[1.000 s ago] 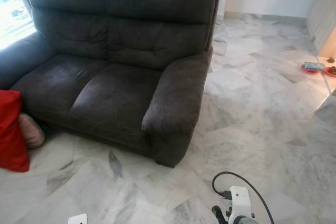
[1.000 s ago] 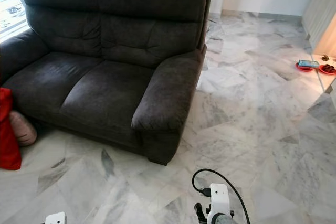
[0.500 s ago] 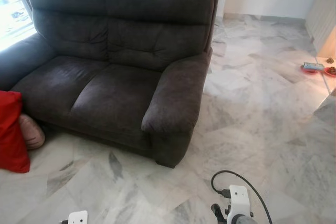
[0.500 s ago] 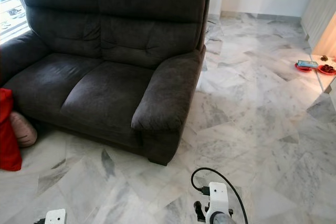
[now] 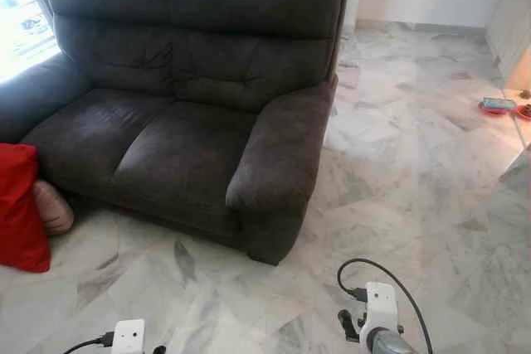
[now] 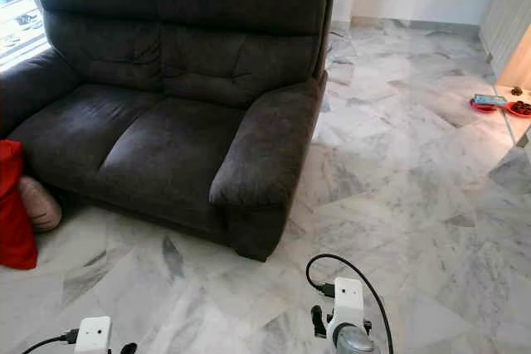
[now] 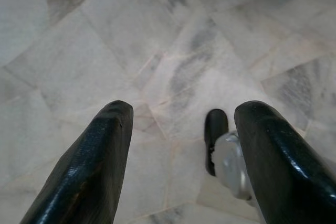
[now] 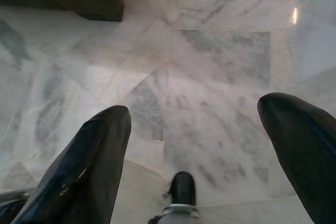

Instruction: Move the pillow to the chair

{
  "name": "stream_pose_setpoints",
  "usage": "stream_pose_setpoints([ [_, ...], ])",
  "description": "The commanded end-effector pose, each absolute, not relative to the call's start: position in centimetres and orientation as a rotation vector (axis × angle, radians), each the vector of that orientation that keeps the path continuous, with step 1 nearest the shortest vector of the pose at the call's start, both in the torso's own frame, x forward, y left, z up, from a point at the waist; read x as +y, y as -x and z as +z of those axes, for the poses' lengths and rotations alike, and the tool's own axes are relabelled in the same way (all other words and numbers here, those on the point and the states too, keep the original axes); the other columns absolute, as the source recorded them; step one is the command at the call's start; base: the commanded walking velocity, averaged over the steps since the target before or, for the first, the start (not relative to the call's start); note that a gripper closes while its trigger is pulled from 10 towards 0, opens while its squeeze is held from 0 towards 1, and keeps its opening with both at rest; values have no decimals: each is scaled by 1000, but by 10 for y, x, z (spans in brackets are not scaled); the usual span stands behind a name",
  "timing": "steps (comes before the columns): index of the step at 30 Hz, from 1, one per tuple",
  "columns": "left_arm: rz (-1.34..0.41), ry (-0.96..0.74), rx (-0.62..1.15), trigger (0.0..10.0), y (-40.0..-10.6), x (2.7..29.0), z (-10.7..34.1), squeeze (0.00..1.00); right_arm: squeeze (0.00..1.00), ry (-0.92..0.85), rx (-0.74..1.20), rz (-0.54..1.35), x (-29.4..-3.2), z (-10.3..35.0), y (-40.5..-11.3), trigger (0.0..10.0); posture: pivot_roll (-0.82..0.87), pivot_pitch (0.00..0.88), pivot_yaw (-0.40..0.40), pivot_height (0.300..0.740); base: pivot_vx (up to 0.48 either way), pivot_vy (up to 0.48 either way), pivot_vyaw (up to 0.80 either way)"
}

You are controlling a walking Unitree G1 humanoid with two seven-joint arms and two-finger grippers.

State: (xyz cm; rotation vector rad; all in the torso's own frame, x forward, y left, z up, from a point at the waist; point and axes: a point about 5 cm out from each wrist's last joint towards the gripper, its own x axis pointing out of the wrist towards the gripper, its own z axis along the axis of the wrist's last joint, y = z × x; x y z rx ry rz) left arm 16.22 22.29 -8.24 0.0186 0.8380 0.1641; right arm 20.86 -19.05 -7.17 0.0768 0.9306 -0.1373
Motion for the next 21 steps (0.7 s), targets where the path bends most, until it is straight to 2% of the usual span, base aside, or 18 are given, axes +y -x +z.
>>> stream_pose_setpoints([
  [1, 140, -27, 867, 10000, -158, 221, -85, 0, 0, -76, 929, -152, -193, -73, -206, 10000, -71, 0, 56, 740, 0, 0, 0],
  [13, 49, -60, 848, 10000, -165, 205, -85, 0, 0, -108, 890, -259, -209, -69, -207, 10000, -186, 0, 88, 740, 0, 0, 0],
  [15, 44, -64, 829, 10000, -176, 203, -80, 0, 0, -110, 892, -269, -210, -69, -207, 10000, -198, 0, 92, 740, 0, 0, 0],
  [16, 34, -73, 793, 10000, -200, 200, -70, 0, 0, -115, 892, -278, -210, -69, -206, 10000, -198, 0, 92, 740, 0, 0, 0],
  [17, 34, -73, 793, 10000, -200, 200, -70, 0, 0, -115, 892, -278, -210, -69, -206, 10000, -198, 0, 92, 740, 0, 0, 0],
  [19, 23, -89, 751, 10000, -231, 197, -54, 0, 0, -122, 891, -299, -210, -70, -206, 10000, -217, 0, 107, 740, 0, 0, 0],
  [21, 16, -99, 760, 10000, -229, 198, -55, 0, 0, -137, 890, -321, -210, -71, -204, 10000, -218, 0, 105, 740, 0, 0, 0],
])
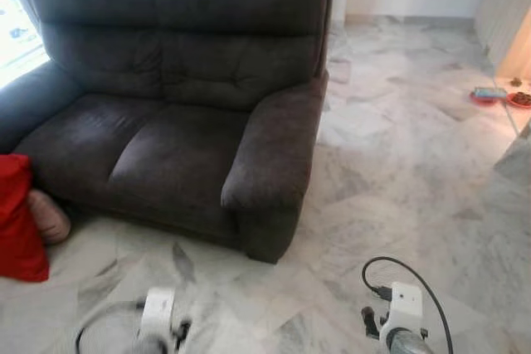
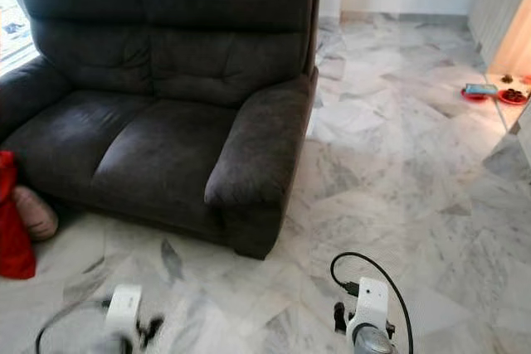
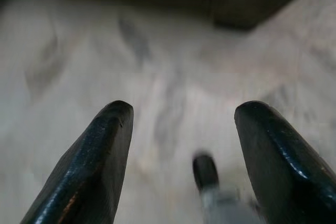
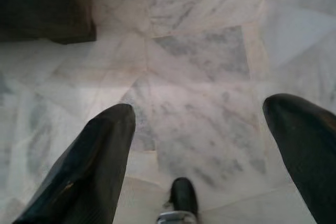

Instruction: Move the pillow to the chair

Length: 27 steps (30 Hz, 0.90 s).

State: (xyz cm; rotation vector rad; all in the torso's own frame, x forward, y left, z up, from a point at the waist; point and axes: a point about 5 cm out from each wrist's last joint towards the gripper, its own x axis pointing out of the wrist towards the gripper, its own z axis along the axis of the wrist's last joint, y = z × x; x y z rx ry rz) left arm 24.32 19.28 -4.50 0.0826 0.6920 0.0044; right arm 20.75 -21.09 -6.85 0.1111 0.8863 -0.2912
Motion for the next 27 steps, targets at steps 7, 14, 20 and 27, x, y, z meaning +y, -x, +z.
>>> stream_pose_setpoints([
  [7, 41, -84, 786, 10000, -215, 199, -63, 0, 0, -125, 916, -303, -208, -77, -192, 10000, -188, 0, 103, 740, 0, 0, 0],
  [14, -33, -106, 822, 10000, -211, 188, -68, 0, 0, -108, 920, -321, -214, -79, -184, 10000, -230, 0, 163, 740, 0, 0, 0],
  [20, -18, -99, 800, 10000, -221, 194, -61, 0, 0, -108, 900, -307, -205, -77, -191, 10000, -228, 0, 161, 740, 0, 0, 0],
  [27, 14, -111, 812, 10000, -215, 203, -63, 0, 0, -104, 869, -232, -188, -74, -201, 10000, -129, 0, 115, 740, 0, 0, 0],
])
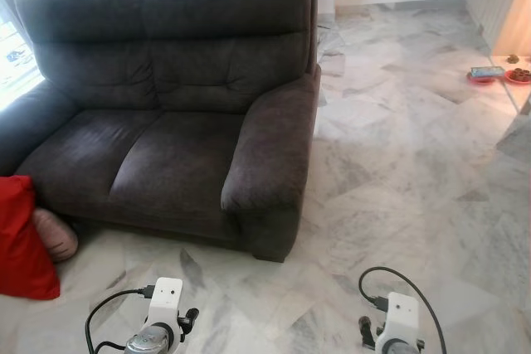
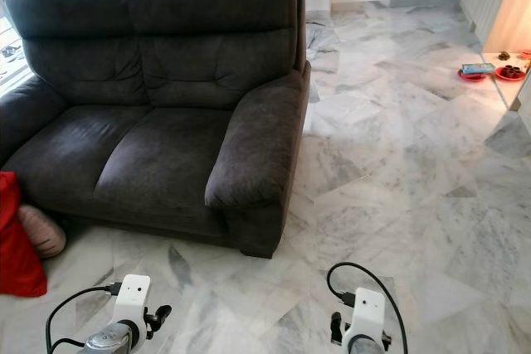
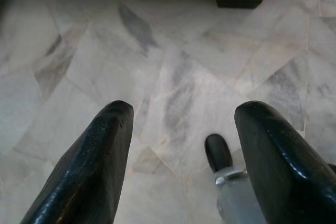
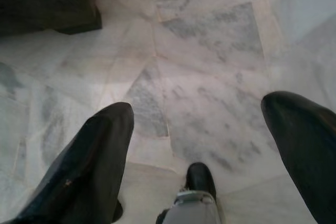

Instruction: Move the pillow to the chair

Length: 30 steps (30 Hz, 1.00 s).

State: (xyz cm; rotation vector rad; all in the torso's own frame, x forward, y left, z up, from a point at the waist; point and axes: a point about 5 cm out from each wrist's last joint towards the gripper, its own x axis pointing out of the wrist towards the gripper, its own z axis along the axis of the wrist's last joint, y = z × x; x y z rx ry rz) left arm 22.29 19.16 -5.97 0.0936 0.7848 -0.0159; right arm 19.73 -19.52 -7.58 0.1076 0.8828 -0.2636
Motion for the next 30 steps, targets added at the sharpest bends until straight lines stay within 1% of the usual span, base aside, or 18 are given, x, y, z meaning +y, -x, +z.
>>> stream_pose_setpoints([
  [1, 30, -108, 812, 10000, -213, 207, -63, 0, 0, -101, 872, -212, -185, -75, -202, 10000, -112, 0, 111, 740, 0, 0, 0],
  [6, 71, -104, 818, 10000, -208, 217, -64, 0, 0, -91, 887, -179, -178, -76, -202, 10000, -83, 0, 93, 740, 0, 0, 0],
  [7, 94, -113, 828, 10000, -202, 226, -65, 0, 0, -99, 892, -169, -175, -77, -200, 10000, -56, 0, 66, 740, 0, 0, 0],
  [10, 103, -115, 831, 10000, -200, 230, -65, 0, 0, -103, 893, -166, -173, -77, -200, 10000, -51, 0, 63, 740, 0, 0, 0],
  [11, 119, -121, 838, 10000, -197, 237, -65, 0, 0, -120, 891, -163, -172, -77, -201, 10000, -31, 0, 54, 740, 0, 0, 0],
  [13, 125, -122, 840, 10000, -196, 240, -65, 0, 0, -113, 894, -150, -171, -77, -201, 10000, -28, 0, 63, 740, 0, 0, 0],
  [14, 134, -120, 846, 10000, -193, 243, -66, 0, 0, -97, 898, -136, -171, -76, -202, 10000, -49, 0, 89, 740, 0, 0, 0],
  [17, 133, -125, 854, 10000, -191, 245, -66, 0, 0, -96, 897, -138, -172, -76, -202, 10000, -49, 0, 89, 740, 0, 0, 0],
  [18, 119, -136, 884, 10000, -182, 248, -70, 0, 0, -103, 893, -165, -176, -77, -201, 10000, -58, 0, 114, 740, 0, 0, 0],
  [19, 110, -137, 895, 10000, -179, 248, -71, 0, 0, -78, 903, -159, -178, -77, -200, 10000, -71, 0, 119, 740, 0, 0, 0],
  [22, 96, -135, 911, 10000, -172, 248, -74, 0, 0, -19, 929, -143, -184, -79, -196, 10000, -96, 0, 120, 740, 0, 0, 0],
  [27, 72, -137, 953, 10000, -162, 243, -81, 0, 0, -25, 957, -196, -188, -82, -189, 10000, -116, 0, 117, 740, 0, 0, 0],
  [30, 73, -128, 971, 10000, -156, 240, -84, 0, 0, 7, 979, -216, -192, -83, -185, 10000, -114, 0, 113, 740, 0, 0, 0],
])
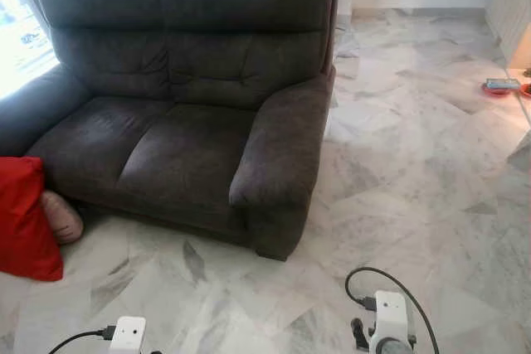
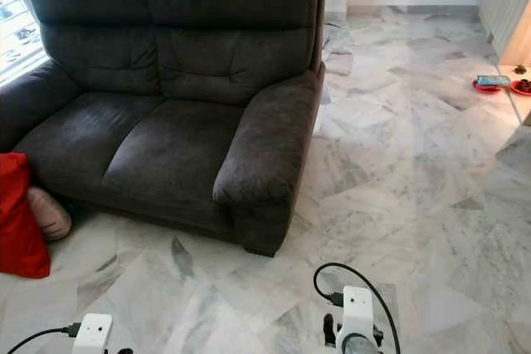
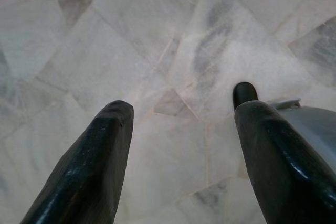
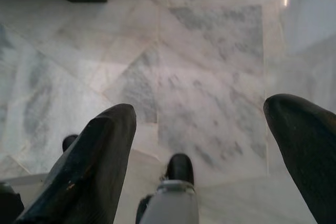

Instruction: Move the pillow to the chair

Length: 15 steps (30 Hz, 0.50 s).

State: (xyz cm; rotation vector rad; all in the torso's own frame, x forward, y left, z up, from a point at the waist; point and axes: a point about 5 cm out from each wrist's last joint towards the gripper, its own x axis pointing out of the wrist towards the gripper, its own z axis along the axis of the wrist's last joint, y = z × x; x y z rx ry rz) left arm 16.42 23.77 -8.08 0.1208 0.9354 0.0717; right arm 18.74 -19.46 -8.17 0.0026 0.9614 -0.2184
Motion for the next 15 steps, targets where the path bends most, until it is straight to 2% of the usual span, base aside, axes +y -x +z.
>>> stream_pose_setpoints([
  [1, 74, -126, 978, 10000, -153, 239, -86, 0, 0, 11, 984, -224, -193, -84, -184, 10000, -105, 0, 106, 740, 0, 0, 0],
  [11, 77, -118, 990, 10000, -151, 233, -88, 0, 0, 33, 977, -303, -197, -84, -181, 10000, -96, 0, 101, 740, 0, 0, 0],
  [14, 66, -117, 986, 10000, -154, 227, -89, 0, 0, 57, 989, -444, -283, -87, -102, 10000, -105, 0, 106, 740, 0, 0, 0],
  [15, 65, -117, 985, 10000, -155, 226, -88, 0, 0, 63, 982, -458, -285, -86, -102, 10000, -105, 0, 106, 740, 0, 0, 0],
])
